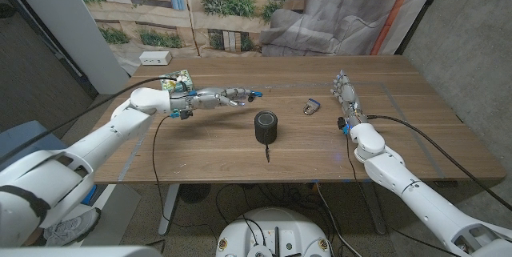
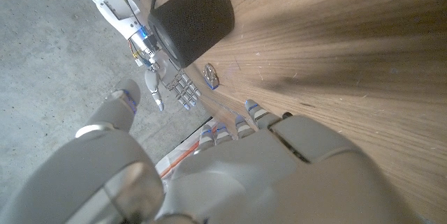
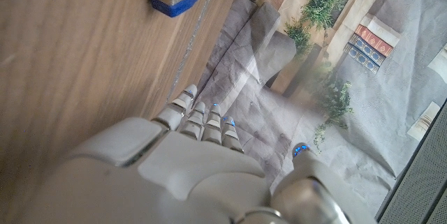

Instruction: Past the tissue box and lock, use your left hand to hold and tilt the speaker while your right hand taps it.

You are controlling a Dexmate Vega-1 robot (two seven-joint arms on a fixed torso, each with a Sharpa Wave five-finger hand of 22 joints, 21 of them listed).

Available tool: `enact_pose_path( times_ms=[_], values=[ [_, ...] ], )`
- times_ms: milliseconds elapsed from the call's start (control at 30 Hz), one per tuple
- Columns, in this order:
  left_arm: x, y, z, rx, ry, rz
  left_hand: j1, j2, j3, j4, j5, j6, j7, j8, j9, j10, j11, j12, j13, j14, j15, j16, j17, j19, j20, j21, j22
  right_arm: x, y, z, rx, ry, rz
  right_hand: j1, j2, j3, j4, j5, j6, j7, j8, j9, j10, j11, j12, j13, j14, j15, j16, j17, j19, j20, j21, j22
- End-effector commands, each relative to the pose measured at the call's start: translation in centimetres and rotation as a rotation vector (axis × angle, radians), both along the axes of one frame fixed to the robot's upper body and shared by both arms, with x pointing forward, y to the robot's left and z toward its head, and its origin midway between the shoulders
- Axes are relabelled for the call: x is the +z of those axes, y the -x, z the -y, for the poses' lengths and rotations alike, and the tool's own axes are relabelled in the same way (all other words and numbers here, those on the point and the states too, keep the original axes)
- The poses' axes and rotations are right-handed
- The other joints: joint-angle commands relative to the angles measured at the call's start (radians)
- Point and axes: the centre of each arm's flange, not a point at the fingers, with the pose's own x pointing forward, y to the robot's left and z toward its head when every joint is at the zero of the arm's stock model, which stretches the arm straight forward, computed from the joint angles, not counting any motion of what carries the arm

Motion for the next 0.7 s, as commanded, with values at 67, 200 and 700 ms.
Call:
enact_pose_path(
  times_ms=[67, 200, 700],
  values=[
    [0.0, 0.2, 1.4, -0.040, -0.116, 0.028, 0.033, -0.011, 0.011, 0.000, 0.005, -0.032, 0.011, -0.005, 0.001, -0.035, 0.008, -0.004, 0.004, -0.041, -0.065, -0.008, 0.003, -0.019, -0.082, 0.000, 0.001, -0.7, 0.2, 0.2, -0.017, -0.007, 0.002, 0.002, -0.003, 0.005, -0.005, 0.004, 0.000, -0.001, 0.007, 0.003, 0.003, 0.005, 0.011, 0.000, 0.006, -0.003, 0.005, 0.001, 0.004, -0.005, 0.007, 0.005],
    [0.1, 0.4, 1.9, -0.048, -0.148, 0.047, 0.063, -0.024, 0.015, 0.001, 0.008, -0.062, 0.026, -0.008, 0.001, -0.072, 0.017, -0.005, 0.004, -0.080, -0.054, -0.008, 0.004, -0.034, -0.075, 0.000, 0.002, -0.9, 0.2, 0.4, -0.019, -0.008, 0.000, 0.001, -0.002, 0.005, -0.005, 0.004, 0.000, 0.000, 0.007, 0.003, 0.003, 0.005, 0.011, 0.000, 0.006, -0.003, 0.005, 0.000, 0.004, -0.005, 0.008, 0.005],
    [0.8, 0.2, 4.1, -0.100, -0.308, 0.135, 0.098, -0.039, 0.018, 0.003, 0.009, -0.113, 0.042, -0.012, 0.002, -0.109, 0.028, -0.003, 0.004, -0.106, -0.043, -0.004, 0.004, -0.061, -0.071, 0.000, 0.002, -1.4, 0.3, 0.8, -0.020, -0.007, -0.002, -0.003, 0.000, 0.004, -0.003, 0.004, -0.001, 0.000, 0.007, 0.003, 0.003, 0.004, 0.011, 0.000, 0.006, -0.002, 0.007, -0.005, 0.004, -0.005, 0.008, 0.005]
  ],
)
